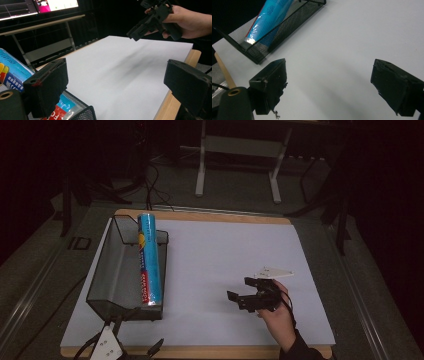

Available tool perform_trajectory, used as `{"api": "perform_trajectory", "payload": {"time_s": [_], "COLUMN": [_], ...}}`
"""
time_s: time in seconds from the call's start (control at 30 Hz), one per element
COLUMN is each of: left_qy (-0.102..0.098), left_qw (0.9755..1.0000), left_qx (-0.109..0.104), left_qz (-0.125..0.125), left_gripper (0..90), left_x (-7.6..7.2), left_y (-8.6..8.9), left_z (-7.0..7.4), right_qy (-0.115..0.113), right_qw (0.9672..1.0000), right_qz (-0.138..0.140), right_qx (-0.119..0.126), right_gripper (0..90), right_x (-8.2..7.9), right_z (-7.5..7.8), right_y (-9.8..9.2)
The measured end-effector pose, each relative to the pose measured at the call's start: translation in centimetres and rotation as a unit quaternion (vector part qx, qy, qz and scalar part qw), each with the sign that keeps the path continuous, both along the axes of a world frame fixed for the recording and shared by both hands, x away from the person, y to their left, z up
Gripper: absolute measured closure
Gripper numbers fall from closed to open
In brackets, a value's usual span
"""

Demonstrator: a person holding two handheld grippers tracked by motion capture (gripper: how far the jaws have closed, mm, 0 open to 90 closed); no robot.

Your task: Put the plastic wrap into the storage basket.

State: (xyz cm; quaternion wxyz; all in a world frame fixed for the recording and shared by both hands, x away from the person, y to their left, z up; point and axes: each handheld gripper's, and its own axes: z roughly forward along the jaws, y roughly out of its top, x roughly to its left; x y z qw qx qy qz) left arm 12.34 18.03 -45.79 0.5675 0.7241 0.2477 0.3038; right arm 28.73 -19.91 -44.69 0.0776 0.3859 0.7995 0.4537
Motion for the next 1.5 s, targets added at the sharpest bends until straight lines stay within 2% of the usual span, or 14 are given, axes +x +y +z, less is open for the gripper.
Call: {"api": "perform_trajectory", "payload": {"time_s": [0.3,0.67,0.8,1.07,1.2,1.5], "left_qy": [0.0,-0.002,-0.003,-0.004,-0.003,-0.003], "left_qw": [1.0,1.0,1.0,1.0,1.0,1.0], "left_qx": [0.0,0.002,0.002,0.006,0.006,0.007], "left_qz": [0.0,0.0,0.0,0.002,0.003,0.004], "left_gripper": [6.2,6.3,6.2,6.3,6.3,6.2], "left_x": [0.0,-0.1,-0.2,-0.3,-0.3,-0.2], "left_y": [0.0,0.1,0.1,0.2,0.1,0.2], "left_z": [0.0,0.0,0.1,0.1,0.0,0.0], "right_qy": [0.001,-0.002,-0.011,-0.016,-0.022,-0.022], "right_qw": [1.0,0.9995,0.999,0.9989,0.9986,0.9987], "right_qz": [-0.009,-0.024,-0.037,-0.038,-0.035,-0.03], "right_qx": [0.001,-0.018,-0.025,-0.025,-0.034,-0.034], "right_gripper": [13.3,13.4,13.4,13.4,13.4,13.4], "right_x": [-1.2,-2.3,-2.8,-2.3,-2.1,-2.0], "right_z": [-0.4,-1.5,-1.8,-2.5,-2.9,-3.0], "right_y": [-1.6,-3.0,-3.6,-3.6,-3.4,-3.3]}}
